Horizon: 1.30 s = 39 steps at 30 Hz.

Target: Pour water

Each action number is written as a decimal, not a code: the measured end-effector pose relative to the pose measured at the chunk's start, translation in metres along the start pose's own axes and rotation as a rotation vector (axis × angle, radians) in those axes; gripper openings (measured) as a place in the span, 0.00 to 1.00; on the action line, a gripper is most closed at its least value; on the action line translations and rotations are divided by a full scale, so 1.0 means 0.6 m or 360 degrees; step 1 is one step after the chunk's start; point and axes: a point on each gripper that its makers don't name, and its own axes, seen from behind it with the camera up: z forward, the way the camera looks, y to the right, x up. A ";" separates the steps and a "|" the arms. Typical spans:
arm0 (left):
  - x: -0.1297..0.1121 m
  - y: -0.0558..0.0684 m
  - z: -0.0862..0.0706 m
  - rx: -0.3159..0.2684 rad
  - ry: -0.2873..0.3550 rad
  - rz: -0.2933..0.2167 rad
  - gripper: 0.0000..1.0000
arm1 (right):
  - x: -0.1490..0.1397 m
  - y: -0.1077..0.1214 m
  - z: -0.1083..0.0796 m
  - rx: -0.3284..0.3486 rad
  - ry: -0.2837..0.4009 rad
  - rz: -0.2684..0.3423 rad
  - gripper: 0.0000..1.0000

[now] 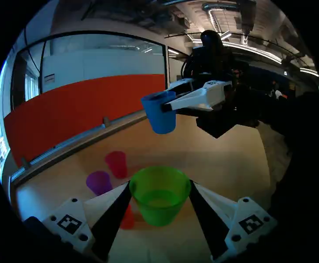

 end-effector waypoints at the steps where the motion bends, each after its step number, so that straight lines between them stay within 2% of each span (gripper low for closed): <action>1: -0.006 0.001 -0.001 -0.0001 -0.0025 0.0005 0.89 | -0.005 0.001 0.000 0.0000 -0.0010 -0.0003 0.91; 8: -0.055 0.004 -0.006 -0.0006 -0.0198 0.0019 0.89 | -0.040 0.004 0.002 0.0008 -0.0087 -0.0018 0.91; 18: -0.119 0.003 -0.005 -0.0009 -0.0348 -0.0046 0.89 | -0.062 0.010 0.006 0.0023 -0.0126 -0.0019 0.91; 39: -0.186 -0.004 0.004 0.0017 -0.0416 -0.0095 0.89 | -0.087 0.010 0.017 0.0023 -0.0170 -0.0047 0.91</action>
